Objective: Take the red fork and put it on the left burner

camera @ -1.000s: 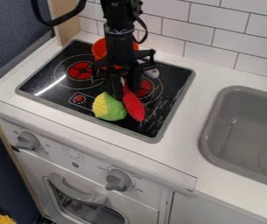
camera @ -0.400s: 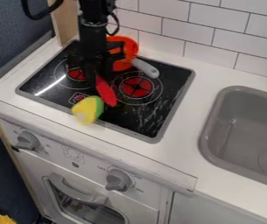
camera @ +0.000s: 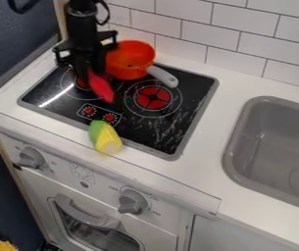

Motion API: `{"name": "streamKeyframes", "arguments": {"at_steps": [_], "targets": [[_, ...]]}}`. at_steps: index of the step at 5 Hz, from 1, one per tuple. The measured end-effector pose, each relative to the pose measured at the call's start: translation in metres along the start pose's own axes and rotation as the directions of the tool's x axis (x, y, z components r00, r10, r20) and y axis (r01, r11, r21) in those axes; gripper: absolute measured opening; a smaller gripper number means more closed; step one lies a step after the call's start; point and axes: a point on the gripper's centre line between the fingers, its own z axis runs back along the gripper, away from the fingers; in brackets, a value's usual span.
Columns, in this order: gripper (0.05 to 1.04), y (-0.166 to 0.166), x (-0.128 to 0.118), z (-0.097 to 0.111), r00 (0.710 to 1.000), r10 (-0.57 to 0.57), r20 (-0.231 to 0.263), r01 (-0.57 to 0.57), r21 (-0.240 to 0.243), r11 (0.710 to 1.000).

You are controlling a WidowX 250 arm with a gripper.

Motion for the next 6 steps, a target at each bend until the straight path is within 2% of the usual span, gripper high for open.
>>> {"name": "streamKeyframes", "arguments": {"at_steps": [1,2,3,4,5,6], "targets": [[0.327,-0.001,0.015,0.001,0.999,0.03,0.014,-0.03,-0.014,0.999],[0.327,0.003,0.028,-0.01,0.999,0.035,0.026,-0.035,-0.01,0.999],[0.327,0.005,0.032,-0.023,0.999,0.021,0.045,-0.022,0.003,1.0],[0.374,0.007,0.031,-0.028,0.999,0.004,0.05,-0.004,0.015,1.0],[0.68,0.009,0.029,-0.031,1.0,0.001,0.02,-0.002,0.04,0.999],[0.949,0.008,0.025,-0.029,1.0,0.008,-0.005,-0.008,0.038,0.999]]}}
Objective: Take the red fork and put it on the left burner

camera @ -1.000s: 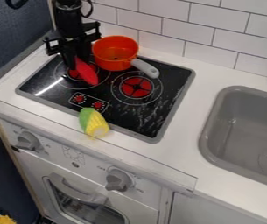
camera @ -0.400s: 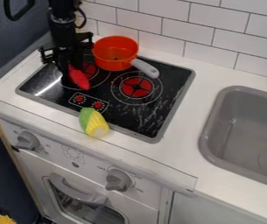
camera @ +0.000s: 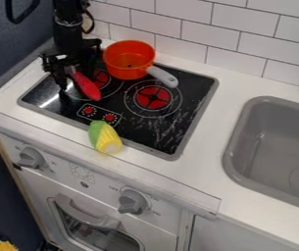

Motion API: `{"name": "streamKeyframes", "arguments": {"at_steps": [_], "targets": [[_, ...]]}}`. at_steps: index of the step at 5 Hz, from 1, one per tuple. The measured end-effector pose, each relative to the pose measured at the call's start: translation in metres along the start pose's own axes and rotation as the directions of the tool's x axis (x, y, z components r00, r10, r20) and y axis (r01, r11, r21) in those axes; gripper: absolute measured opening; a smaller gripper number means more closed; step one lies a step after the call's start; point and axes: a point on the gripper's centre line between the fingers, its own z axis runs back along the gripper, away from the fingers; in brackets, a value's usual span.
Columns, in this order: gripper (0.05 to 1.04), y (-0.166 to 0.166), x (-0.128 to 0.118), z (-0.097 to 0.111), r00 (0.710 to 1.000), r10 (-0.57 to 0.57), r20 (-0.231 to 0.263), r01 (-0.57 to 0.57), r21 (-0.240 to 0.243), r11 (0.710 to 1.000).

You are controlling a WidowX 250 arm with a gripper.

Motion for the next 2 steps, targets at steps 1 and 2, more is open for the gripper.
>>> {"name": "streamKeyframes", "arguments": {"at_steps": [1,2], "targets": [[1.0,-0.002,-0.005,0.002,0.999,-0.007,-0.036,0.006,-0.014,1.0],[1.001,-0.005,-0.007,0.027,0.999,-0.011,-0.034,0.009,-0.065,0.998]]}}
